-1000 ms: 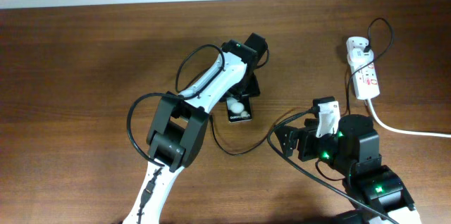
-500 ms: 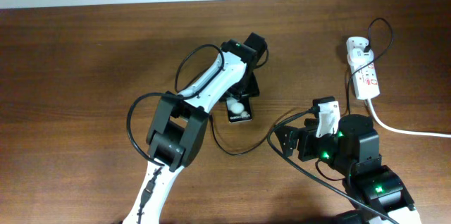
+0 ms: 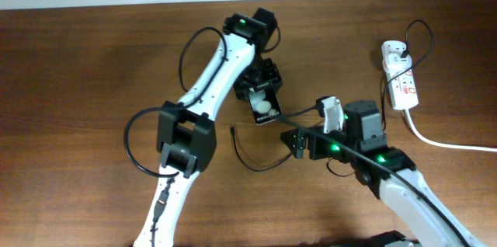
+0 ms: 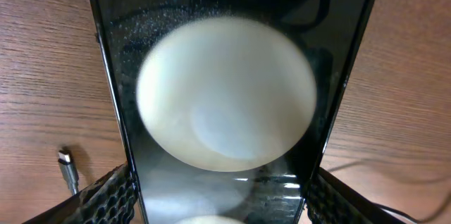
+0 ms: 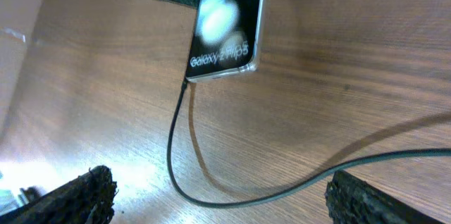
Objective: Plug charger to phone and switch on socket
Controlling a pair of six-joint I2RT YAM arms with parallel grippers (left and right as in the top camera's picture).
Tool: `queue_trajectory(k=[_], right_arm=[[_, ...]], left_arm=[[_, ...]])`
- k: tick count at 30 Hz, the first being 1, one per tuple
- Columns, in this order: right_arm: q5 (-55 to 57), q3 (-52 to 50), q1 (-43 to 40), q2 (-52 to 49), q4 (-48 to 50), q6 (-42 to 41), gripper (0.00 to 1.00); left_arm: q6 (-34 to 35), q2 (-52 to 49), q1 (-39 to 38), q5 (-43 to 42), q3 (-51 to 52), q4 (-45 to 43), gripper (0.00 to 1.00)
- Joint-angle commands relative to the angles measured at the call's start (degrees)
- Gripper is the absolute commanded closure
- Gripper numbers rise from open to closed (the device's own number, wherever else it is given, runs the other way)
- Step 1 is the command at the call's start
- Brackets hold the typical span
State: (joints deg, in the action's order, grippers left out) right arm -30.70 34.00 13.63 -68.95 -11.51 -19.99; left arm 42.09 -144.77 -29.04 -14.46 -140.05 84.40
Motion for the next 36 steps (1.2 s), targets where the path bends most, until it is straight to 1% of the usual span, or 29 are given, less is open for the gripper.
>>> queue_trajectory(k=[1,3,5,8,10,12,14,16,18,19,22,24,25,27,28,29,30,31,32,34,35,36], right_arm=[[-8.24,0.31,-0.2,-11.43,10.25,-6.23,0.01],[-11.1,0.31,-0.15,-16.76,17.88,-9.44,0.02],[-11.3,0.31,-0.11,-19.76,24.11,-12.83,0.04],[-10.97,0.31,-0.04,-20.26,30.8,-16.55,0.1],[-5.73,0.31,1.36,-20.26,31.95,-19.19,0.14],[-0.33,0.31,3.32,-20.26,32.2,-21.07,0.16],[4.61,0.31,5.22,-20.31,34.51,-24.5,0.21],[8.0,0.33,6.75,-20.31,37.07,-26.99,0.27],[11.13,0.33,7.61,-20.31,37.07,-27.52,0.35],[11.98,0.33,7.8,-20.31,37.07,-27.54,0.41],[13.31,0.33,7.8,-20.31,37.07,-27.54,0.51],[13.44,0.33,7.8,-20.31,37.44,-27.54,0.55],[13.44,0.33,7.8,-20.31,37.53,-27.56,0.59],[13.51,0.37,7.8,-20.31,37.53,-28.81,0.69],[13.51,0.37,7.8,-20.31,37.51,-28.81,0.76],[13.49,0.37,7.8,-20.31,37.51,-28.81,0.82],[13.46,0.37,7.8,-20.31,37.48,-28.94,0.92],[13.46,0.37,7.8,-20.31,37.48,-29.03,0.96],[13.44,0.37,7.8,-20.31,37.48,-29.03,0.96],[13.44,0.37,7.78,-20.31,37.48,-29.0,0.96],[13.42,0.37,7.74,-20.31,37.46,-28.98,0.96],[13.42,0.37,7.74,-20.31,37.42,-28.96,0.96]], left_arm=[[-0.35,1.01,2.36,-7.98,-1.66,-0.07,1.0],[-0.35,1.01,2.6,-9.35,-1.64,-0.04,1.0],[-0.31,1.01,2.62,-11.02,-1.64,-0.07,1.0],[0.61,1.01,2.62,-11.78,-1.64,0.22,1.0],[1.46,1.01,2.62,-13.27,-1.64,0.31,1.0],[2.58,1.01,2.58,-14.32,-1.64,0.33,1.0],[3.76,1.01,2.47,-15.41,-1.64,0.31,1.0],[4.92,1.01,2.25,-16.22,-1.64,0.11,1.0],[5.49,1.01,2.14,-16.22,-1.64,0.26,1.0],[5.49,1.01,2.14,-16.24,-1.64,0.17,1.0],[5.9,1.01,2.03,-16.22,-1.64,0.13,1.0],[5.92,1.01,2.05,-16.22,-1.64,0.11,1.0],[5.9,1.01,2.03,-16.22,-1.64,0.11,1.0],[5.95,1.01,2.03,-16.22,-1.64,0.07,1.0],[5.95,1.01,2.05,-16.22,-1.64,0.09,1.0],[5.95,1.01,2.03,-16.22,-1.64,0.09,1.0],[5.95,1.01,2.03,-16.22,-1.64,0.09,1.0],[5.92,1.01,2.03,-16.2,-1.64,0.09,1.0],[5.9,1.01,2.03,-16.2,-1.64,0.09,0.92],[5.84,1.01,1.92,-16.17,-1.64,0.13,0.04],[4.68,1.01,1.95,-16.13,-1.66,0.09,0.01],[3.13,1.09,1.97,-15.74,-1.66,0.2,0.01]])
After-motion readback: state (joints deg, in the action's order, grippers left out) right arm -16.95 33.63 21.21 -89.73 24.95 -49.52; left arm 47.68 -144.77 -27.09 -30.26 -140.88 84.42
